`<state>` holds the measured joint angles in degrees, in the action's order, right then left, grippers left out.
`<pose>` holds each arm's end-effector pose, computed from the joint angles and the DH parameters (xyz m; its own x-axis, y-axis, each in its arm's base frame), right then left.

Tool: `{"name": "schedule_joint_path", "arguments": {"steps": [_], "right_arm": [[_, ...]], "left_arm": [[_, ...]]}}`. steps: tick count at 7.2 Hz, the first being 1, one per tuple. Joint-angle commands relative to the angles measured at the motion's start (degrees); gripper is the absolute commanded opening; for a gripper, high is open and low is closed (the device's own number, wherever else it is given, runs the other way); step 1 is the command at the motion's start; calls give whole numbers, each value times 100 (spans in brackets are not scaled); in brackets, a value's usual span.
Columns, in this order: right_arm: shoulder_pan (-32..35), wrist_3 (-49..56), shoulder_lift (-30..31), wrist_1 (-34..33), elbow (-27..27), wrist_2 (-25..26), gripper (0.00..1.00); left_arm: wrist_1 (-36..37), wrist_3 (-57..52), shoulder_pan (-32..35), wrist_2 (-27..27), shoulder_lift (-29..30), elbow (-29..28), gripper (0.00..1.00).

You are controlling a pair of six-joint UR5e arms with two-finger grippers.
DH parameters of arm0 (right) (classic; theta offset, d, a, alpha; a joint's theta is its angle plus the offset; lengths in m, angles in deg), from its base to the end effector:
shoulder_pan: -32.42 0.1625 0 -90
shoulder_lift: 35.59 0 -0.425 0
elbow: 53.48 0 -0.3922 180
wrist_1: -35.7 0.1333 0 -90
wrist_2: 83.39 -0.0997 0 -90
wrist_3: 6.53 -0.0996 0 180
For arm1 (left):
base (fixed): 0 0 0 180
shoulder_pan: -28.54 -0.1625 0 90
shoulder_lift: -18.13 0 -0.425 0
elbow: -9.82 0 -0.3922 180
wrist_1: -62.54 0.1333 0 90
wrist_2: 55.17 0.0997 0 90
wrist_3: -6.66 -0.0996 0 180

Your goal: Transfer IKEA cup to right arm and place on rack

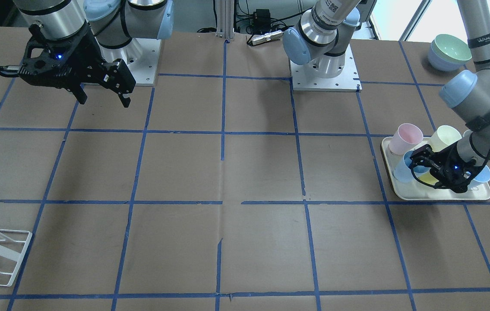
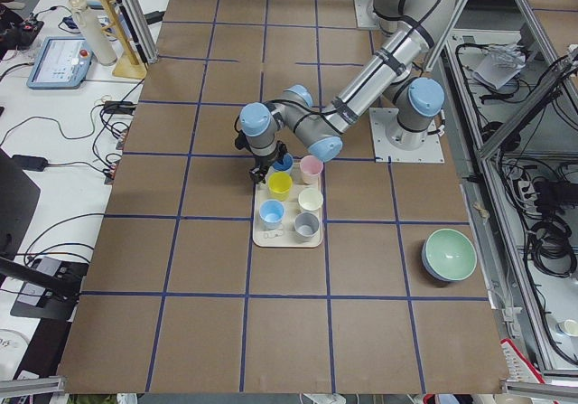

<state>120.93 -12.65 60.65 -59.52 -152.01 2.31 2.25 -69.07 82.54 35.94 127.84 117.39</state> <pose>0.1290 -0.4538 0.4752 -0.9885 0.1284 -0.0799 0.1321 0.9903 -0.0428 0.2118 -0.5150 0.2132 -0.7644 0.6329 0.1229 0.6417 0.7652 0.0511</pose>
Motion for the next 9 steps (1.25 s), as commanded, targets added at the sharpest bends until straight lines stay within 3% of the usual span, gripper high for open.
{"name": "schedule_joint_path", "arguments": {"steps": [1, 3, 5, 7, 8, 9], "right_arm": [[0, -3, 0, 4, 0, 0, 100], [0, -3, 0, -5, -9, 0, 100], [0, 6, 9, 4, 0, 9, 100], [0, -46, -52, -66, 26, -270, 100], [-44, 14, -53, -14, 18, -681, 100], [-61, 23, -53, 4, 26, -729, 100]], "left_arm": [[-9, -3, 5, -6, -11, 0, 42], [-9, -3, 5, -6, -28, 0, 16], [-70, 6, 5, 3, -46, -52, 0], [-167, 145, 14, -23, -160, -131, 0], [-776, 425, 23, -119, -274, -471, 0], [-1583, 663, 110, -155, -353, -883, 0]]}}
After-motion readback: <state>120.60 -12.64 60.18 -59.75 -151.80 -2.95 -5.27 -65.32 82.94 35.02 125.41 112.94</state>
